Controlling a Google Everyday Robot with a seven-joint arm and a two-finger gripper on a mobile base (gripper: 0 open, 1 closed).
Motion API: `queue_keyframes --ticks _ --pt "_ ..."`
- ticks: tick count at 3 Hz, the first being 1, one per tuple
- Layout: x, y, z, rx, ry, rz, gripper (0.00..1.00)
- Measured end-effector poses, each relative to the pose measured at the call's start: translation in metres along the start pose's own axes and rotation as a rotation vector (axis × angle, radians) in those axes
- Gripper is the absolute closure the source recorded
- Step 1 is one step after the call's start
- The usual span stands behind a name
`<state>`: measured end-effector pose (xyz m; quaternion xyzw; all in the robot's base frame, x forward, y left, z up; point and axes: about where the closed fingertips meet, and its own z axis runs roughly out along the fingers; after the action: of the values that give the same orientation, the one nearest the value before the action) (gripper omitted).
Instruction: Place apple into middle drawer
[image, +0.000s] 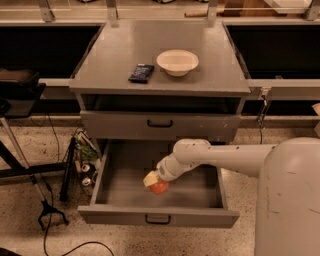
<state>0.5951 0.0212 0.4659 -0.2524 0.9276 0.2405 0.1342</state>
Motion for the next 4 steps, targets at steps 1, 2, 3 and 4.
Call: queue_keyframes --ticks 1,2,3,4 --pt "0.003 0.004 0.009 -0.016 -0.021 -0.006 0.75" --pt "0.003 0.009 0.009 -0.03 -0.041 -0.022 0.52" --pt "0.002 0.013 0.007 -0.037 -0.053 -0.037 0.28" --pt "0.001 0.017 0.002 -0.04 -0.062 -0.049 0.05"
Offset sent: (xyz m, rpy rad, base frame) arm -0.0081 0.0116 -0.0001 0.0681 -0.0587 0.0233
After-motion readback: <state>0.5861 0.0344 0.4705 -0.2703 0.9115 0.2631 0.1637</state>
